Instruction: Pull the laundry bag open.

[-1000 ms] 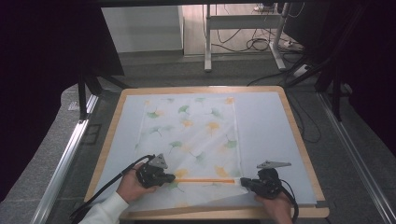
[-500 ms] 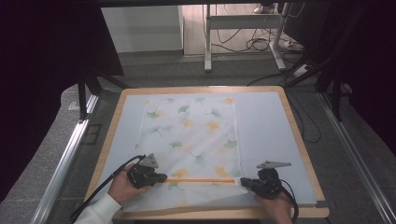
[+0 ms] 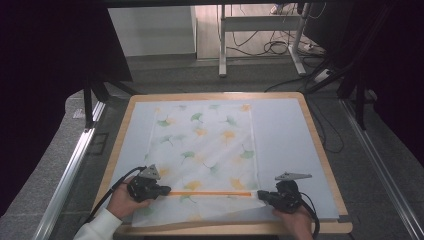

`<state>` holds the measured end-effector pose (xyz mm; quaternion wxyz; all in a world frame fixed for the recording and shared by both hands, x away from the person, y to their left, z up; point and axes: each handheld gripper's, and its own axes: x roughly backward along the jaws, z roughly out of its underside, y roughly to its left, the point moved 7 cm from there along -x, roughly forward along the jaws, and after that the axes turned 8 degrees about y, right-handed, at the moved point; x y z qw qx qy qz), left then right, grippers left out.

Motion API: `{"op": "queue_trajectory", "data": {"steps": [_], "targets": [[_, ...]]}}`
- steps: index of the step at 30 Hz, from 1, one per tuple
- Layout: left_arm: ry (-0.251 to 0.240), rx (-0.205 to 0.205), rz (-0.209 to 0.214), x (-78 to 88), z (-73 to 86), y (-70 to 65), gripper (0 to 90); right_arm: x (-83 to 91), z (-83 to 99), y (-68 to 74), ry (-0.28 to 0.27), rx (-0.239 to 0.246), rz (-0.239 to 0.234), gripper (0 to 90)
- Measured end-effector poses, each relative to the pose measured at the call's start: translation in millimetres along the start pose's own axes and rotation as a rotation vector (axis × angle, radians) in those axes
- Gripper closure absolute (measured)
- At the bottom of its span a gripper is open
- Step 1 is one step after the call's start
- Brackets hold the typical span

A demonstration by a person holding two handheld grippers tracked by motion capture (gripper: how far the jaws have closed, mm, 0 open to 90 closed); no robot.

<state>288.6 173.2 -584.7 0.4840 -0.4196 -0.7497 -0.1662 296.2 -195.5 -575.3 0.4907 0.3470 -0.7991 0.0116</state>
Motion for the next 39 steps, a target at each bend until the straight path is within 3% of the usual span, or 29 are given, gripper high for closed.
{"op": "queue_trajectory", "data": {"steps": [39], "targets": [[-0.009, 0.065, -0.026, 18.7, 31.4, 22.2, 90.0, -0.1, 0.0, 0.2, -0.002, 0.002, 0.002, 89.9]]}}
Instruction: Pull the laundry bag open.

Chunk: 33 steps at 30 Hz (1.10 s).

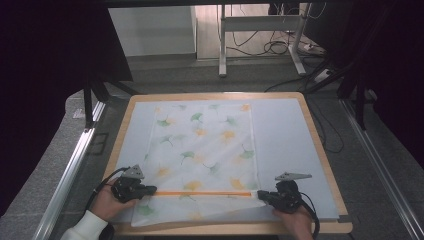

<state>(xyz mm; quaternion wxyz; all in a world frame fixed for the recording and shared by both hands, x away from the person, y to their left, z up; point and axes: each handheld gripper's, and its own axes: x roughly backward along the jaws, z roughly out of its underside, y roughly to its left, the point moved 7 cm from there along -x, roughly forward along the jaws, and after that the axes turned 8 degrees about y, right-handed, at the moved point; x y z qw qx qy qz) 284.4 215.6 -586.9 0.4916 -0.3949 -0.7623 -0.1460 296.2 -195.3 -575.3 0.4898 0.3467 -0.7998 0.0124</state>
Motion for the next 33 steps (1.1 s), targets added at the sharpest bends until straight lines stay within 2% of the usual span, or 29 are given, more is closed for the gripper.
{"op": "queue_trajectory", "data": {"steps": [15, 33], "targets": [[0.006, 0.024, -0.016, 8.9, 14.1, 11.0, 90.0, 0.1, 0.1, -0.2, 0.0, 0.0, -0.002, 89.9], [-0.002, 0.043, -0.016, 13.5, 22.4, 15.7, 90.0, 0.1, 0.1, -0.2, 0.0, -0.001, -0.002, 90.0]]}}
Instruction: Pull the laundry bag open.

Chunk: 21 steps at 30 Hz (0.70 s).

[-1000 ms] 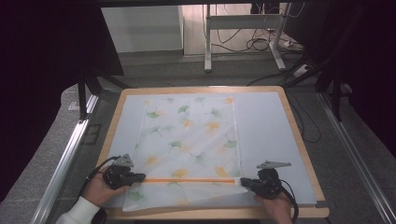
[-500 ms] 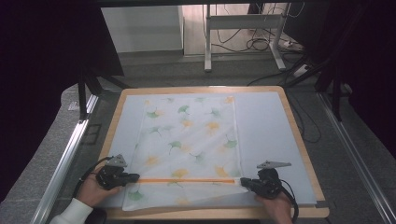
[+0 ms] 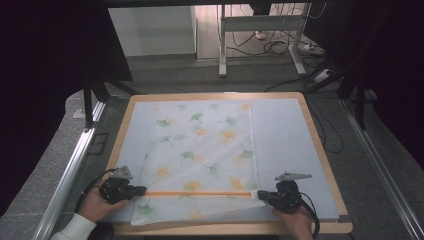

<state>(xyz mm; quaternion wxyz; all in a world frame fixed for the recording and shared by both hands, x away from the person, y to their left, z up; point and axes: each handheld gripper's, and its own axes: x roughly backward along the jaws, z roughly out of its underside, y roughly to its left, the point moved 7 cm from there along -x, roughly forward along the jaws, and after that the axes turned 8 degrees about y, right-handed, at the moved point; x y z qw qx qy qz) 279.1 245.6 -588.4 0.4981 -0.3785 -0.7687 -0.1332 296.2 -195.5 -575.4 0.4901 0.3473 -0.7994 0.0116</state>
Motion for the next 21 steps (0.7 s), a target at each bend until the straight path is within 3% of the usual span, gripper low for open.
{"op": "queue_trajectory", "data": {"steps": [11, 21], "targets": [[-0.007, 0.002, 0.0, 0.0, 0.7, 0.5, 89.9, 0.1, -0.2, 0.4, 0.005, 0.003, 0.003, 89.9], [-0.036, 0.029, 0.017, -1.0, 1.2, 0.6, 89.8, 0.3, -0.5, 1.1, 0.007, 0.01, 0.008, 89.9]]}}
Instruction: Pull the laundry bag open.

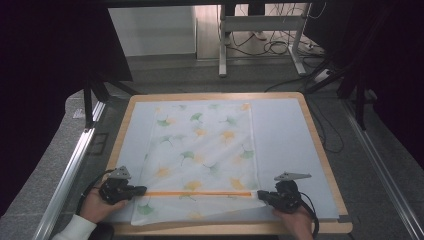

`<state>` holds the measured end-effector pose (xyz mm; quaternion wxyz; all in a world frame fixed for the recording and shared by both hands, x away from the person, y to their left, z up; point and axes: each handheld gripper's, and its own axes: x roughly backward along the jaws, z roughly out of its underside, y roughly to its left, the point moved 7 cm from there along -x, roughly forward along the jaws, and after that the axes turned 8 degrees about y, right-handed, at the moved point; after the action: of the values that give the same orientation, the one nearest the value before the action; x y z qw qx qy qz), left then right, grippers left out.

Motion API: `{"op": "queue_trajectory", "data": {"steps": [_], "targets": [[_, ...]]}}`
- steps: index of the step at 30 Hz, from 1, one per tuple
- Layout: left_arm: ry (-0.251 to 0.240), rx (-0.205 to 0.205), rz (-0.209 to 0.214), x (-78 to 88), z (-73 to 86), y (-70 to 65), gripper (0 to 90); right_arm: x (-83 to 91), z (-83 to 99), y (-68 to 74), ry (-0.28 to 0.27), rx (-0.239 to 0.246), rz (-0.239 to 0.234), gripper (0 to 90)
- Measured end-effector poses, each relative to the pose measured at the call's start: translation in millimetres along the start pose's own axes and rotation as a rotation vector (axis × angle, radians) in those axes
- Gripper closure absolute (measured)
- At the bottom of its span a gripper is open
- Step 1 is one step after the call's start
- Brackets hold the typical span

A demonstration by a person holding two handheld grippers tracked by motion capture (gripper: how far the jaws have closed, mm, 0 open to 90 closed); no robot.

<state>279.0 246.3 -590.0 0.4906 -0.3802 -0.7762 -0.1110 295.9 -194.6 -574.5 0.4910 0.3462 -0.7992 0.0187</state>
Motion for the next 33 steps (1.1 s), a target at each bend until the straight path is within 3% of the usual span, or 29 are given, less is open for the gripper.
{"op": "queue_trajectory", "data": {"steps": [4, 10, 16, 20, 26, 31, 33], "targets": [[-0.016, -0.005, -0.003, 1.1, -1.9, -0.8, 89.8, 0.1, 0.0, 0.1, 0.004, 0.012, 0.011, 89.9], [-0.093, -0.024, -0.029, 12.3, -13.0, -8.4, 86.8, 0.3, -0.6, 1.9, 0.011, 0.027, 0.03, 89.8], [-0.2, -0.026, -0.039, 28.9, -28.2, -15.8, 64.7, 1.2, -0.8, 3.6, 0.01, 0.055, 0.044, 89.3], [-0.217, -0.038, -0.047, 30.4, -32.9, -20.3, 54.9, 5.1, -2.5, 11.2, -0.01, 0.095, 0.047, 79.1], [-0.232, -0.013, -0.09, 29.2, -38.8, -16.4, 39.5, 7.8, -13.1, 20.5, -0.053, 0.146, 0.045, 65.4], [-0.223, 0.011, -0.159, 24.0, -46.9, -2.5, 32.2, 11.7, -29.0, 12.6, -0.117, 0.147, 0.064, 55.2], [-0.228, 0.023, -0.162, 22.1, -51.5, 2.5, 31.3, 15.7, -36.7, 4.8, -0.151, 0.132, 0.076, 53.1]]}}
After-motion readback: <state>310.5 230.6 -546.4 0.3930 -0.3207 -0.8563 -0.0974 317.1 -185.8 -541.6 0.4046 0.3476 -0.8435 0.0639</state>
